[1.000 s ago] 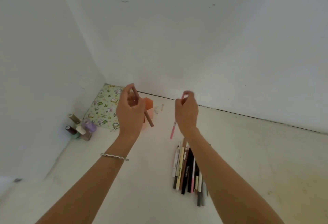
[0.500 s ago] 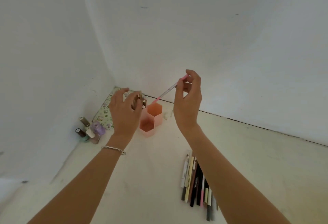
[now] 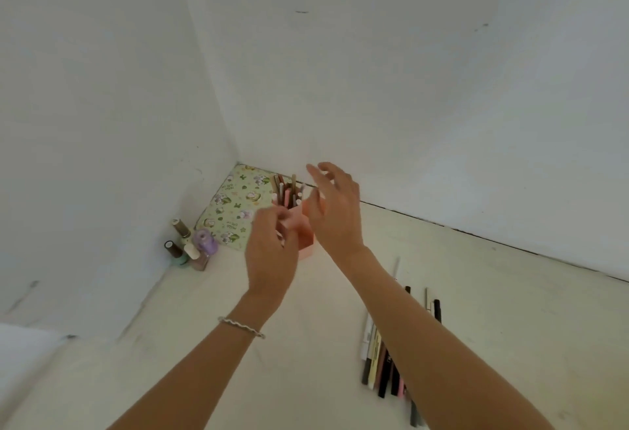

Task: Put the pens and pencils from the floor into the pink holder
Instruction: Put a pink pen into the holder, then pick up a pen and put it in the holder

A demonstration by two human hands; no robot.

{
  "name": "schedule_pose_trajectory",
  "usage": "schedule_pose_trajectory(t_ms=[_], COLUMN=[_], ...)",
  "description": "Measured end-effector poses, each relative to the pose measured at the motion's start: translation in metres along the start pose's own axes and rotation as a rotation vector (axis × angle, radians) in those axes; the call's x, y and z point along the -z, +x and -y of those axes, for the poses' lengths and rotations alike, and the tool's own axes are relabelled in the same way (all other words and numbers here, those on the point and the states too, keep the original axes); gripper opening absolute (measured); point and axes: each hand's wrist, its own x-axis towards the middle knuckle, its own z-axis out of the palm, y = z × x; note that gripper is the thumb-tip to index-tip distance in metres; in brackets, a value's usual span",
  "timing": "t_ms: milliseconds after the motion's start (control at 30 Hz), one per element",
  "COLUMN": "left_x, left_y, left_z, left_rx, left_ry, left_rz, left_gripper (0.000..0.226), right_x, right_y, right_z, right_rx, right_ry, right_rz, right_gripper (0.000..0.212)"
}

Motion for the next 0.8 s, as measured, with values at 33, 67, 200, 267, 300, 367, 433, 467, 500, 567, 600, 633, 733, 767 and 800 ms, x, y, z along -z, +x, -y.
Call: schedule_pose_trajectory(t_ms=[33, 67, 200, 267, 300, 367, 433, 467, 500, 567, 600, 633, 733, 767, 800], left_x=[-0.009, -0.019, -0.068, -0.084, -0.09, -0.1, -0.105, -0.107, -0.107, -0.105, -0.102, -0.098, -0.083, -0.078, -0.073], left_y=[-0.01, -0.02, -0.061, -0.076, -0.083, -0.093, -0.1, -0.103, -0.104, -0.103, -0.098, -0.091, -0.065, -0.058, -0.053], left_z=[-0.004, -0.007, -0.017, -0.018, -0.019, -0.02, -0.02, -0.022, -0.021, -0.024, -0.026, -0.029, -0.039, -0.043, -0.048], left_rx=[0.015, 0.049, 0.246, 0.279, 0.268, 0.242, 0.23, 0.231, 0.242, 0.269, 0.282, 0.285, 0.221, 0.184, 0.152], left_ry=[0.016, 0.059, 0.404, 0.531, 0.58, 0.644, 0.663, 0.665, 0.658, 0.615, 0.57, 0.504, 0.237, 0.163, 0.1], left_rz=[0.097, 0.223, 0.802, 0.897, 0.901, 0.881, 0.849, 0.843, 0.835, 0.812, 0.779, 0.722, 0.524, 0.475, 0.433], left_gripper=[0.033, 0.029, 0.019, 0.028, 0.03, 0.028, 0.026, 0.025, 0.024, 0.024, 0.025, 0.024, 0.017, 0.015, 0.013], right_x=[0.006, 0.014, 0.052, 0.069, 0.077, 0.091, 0.1, 0.105, 0.105, 0.107, 0.108, 0.109, 0.107, 0.103, 0.099], right_y=[-0.001, -0.001, -0.008, -0.015, -0.02, -0.03, -0.039, -0.045, -0.048, -0.054, -0.055, -0.055, -0.056, -0.058, -0.062], right_z=[-0.004, -0.009, -0.04, -0.053, -0.059, -0.07, -0.077, -0.08, -0.081, -0.084, -0.086, -0.089, -0.104, -0.108, -0.111], right_rx=[-0.053, -0.109, -0.278, -0.311, -0.325, -0.349, -0.371, -0.386, -0.401, -0.431, -0.458, -0.502, -0.695, -0.755, -0.808], right_ry=[0.025, 0.052, 0.097, 0.085, 0.075, 0.051, 0.037, 0.035, 0.04, 0.049, 0.054, 0.055, -0.016, -0.056, -0.097], right_rz=[-0.053, -0.096, -0.136, -0.139, -0.139, -0.132, -0.121, -0.114, -0.103, -0.096, -0.1, -0.101, 0.02, 0.109, 0.206], right_gripper=[0.039, 0.041, 0.038, 0.034, 0.033, 0.031, 0.03, 0.03, 0.03, 0.03, 0.03, 0.029, 0.024, 0.024, 0.025])
